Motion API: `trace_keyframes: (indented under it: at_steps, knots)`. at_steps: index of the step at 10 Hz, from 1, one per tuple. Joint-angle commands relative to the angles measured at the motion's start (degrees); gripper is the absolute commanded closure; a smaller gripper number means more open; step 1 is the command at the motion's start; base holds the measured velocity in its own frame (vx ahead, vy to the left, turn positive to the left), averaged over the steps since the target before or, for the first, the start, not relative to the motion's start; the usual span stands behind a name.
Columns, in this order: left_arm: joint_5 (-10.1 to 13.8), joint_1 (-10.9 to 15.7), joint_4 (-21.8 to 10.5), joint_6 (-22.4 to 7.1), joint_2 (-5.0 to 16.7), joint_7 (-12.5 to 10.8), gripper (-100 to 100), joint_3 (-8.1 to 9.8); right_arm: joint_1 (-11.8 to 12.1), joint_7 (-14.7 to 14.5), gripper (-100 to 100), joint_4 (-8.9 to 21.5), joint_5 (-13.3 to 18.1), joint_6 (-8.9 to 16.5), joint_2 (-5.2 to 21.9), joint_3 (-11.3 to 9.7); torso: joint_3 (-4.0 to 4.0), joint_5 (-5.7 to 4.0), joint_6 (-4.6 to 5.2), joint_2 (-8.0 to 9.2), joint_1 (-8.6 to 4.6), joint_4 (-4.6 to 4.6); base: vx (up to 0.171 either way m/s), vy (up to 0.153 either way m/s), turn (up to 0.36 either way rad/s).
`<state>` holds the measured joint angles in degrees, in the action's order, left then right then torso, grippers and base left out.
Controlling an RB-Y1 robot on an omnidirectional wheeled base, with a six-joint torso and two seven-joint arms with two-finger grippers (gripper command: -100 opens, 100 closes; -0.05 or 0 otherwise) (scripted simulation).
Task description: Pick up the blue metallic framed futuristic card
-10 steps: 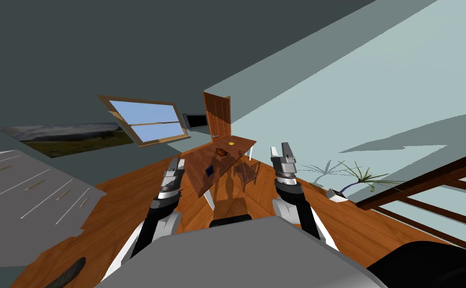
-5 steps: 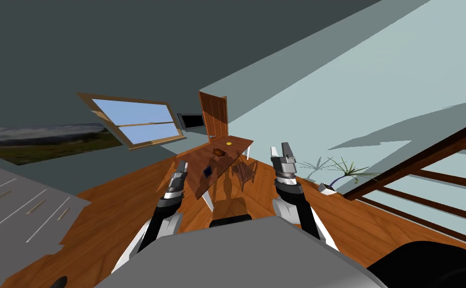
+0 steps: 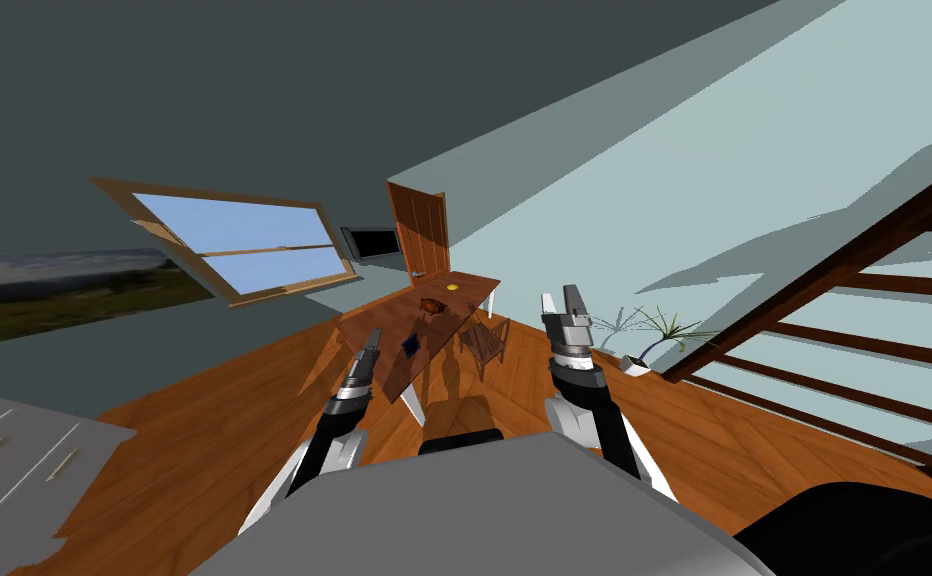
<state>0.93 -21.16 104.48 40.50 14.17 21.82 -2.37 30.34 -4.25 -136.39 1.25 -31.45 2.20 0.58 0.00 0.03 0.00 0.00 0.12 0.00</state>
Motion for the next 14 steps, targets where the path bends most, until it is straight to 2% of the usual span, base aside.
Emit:
trace_keyframes:
  at_steps: [1, 2, 3, 4, 5, 6, 7, 8, 9, 10, 11, 13, 14]
  knots:
    - [0.3, 0.1, -2.9, 0.7, 0.5, 1.4, -100, -0.35, 0.0, 0.0, 0, 0.0, 0.0, 0.0, 0.0, 0.0, 0.00, 0.00, 0.00, 0.00, 0.00, 0.00, -0.008, 0.024, -0.109]
    - [0.8, 0.8, -4.3, 1.7, 1.4, 3.8, -100, -1.02, 0.0, 0.0, 0, 0.0, 0.0, 0.0, 0.0, 0.0, 0.00, 0.00, -0.03, 0.00, -0.01, 0.00, -0.007, 0.025, -0.217]
    - [0.8, 0.8, -6.1, 1.7, 1.4, 3.8, -100, -1.02, 0.0, 0.0, 0, 0.0, 0.0, 0.0, 0.0, 0.0, 0.00, 0.00, 0.01, 0.00, 0.00, 0.00, -0.012, 0.029, -0.067]
    - [1.4, 1.5, -7.9, 2.6, 2.3, 6.3, -100, -1.72, 0.0, 0.0, 0, 0.0, 0.0, 0.0, 0.0, 0.0, 0.00, 0.00, -0.04, 0.00, 0.01, 0.00, -0.017, 0.033, -0.128]
    - [1.4, 1.5, -9.5, 2.6, 2.3, 6.3, -100, -1.72, 0.0, 0.0, 0, 0.0, 0.0, 0.0, 0.0, 0.0, 0.01, 0.00, -0.01, 0.02, 0.03, 0.00, -0.012, 0.028, -0.112]
    - [2.0, 2.2, -11.2, 3.5, 3.2, 8.7, -100, -2.44, 0.0, 0.0, 0, 0.0, 0.0, 0.0, 0.0, 0.0, 0.01, 0.00, -0.03, 0.01, 0.01, 0.00, -0.012, 0.027, -0.195]
    - [2.0, 2.2, -13.1, 3.5, 3.2, 8.7, -100, -2.44, 0.0, 0.0, 0, 0.0, 0.0, 0.0, 0.0, 0.0, 0.01, 0.00, 0.00, 0.01, 0.01, 0.00, -0.008, 0.028, -0.088]
    - [2.6, 2.9, -15.4, 4.5, 4.1, 11.0, -100, -3.19, 0.0, 0.0, 0, 0.0, 0.0, 0.0, 0.0, 0.0, 0.00, 0.01, -0.04, -0.01, 0.01, 0.00, 0.000, 0.028, -0.175]
    - [2.6, 2.9, -16.8, 4.5, 4.1, 11.1, -100, -3.19, 0.0, 0.0, 0, 0.0, 0.0, 0.0, 0.0, 0.0, -0.02, 0.00, -0.01, -0.03, 0.02, 0.00, -0.003, 0.030, -0.088]
    - [3.2, 3.7, -18.8, 5.4, 4.9, 13.3, -100, -3.95, 0.0, 0.0, 0, 0.0, 0.0, 0.0, 0.0, 0.0, -0.01, 0.00, -0.05, -0.02, 0.01, -0.01, -0.014, 0.039, -0.187]
    - [3.2, 3.7, -20.2, 5.4, 4.9, 13.4, -100, -3.95, 0.0, 0.0, 0, 0.0, 0.0, 0.0, 0.0, 0.0, 0.00, 0.01, -0.01, 0.00, 0.05, 0.00, -0.014, 0.037, -0.086]
    - [4.5, 5.1, -25.0, 7.2, 6.4, 17.1, -100, -5.51, 0.0, 0.0, 0, 0.0, 0.0, 0.0, 0.0, 0.0, 0.00, 0.01, -0.01, -0.01, 0.03, 0.00, -0.011, 0.043, -0.236]
    - [4.5, 5.1, -27.0, 7.2, 6.4, 17.8, -100, -5.51, 0.0, 0.0, 0, 0.0, 0.0, 0.0, 0.0, 0.0, 0.00, 0.02, -0.01, -0.01, 0.10, 0.00, -0.005, 0.051, -0.071]
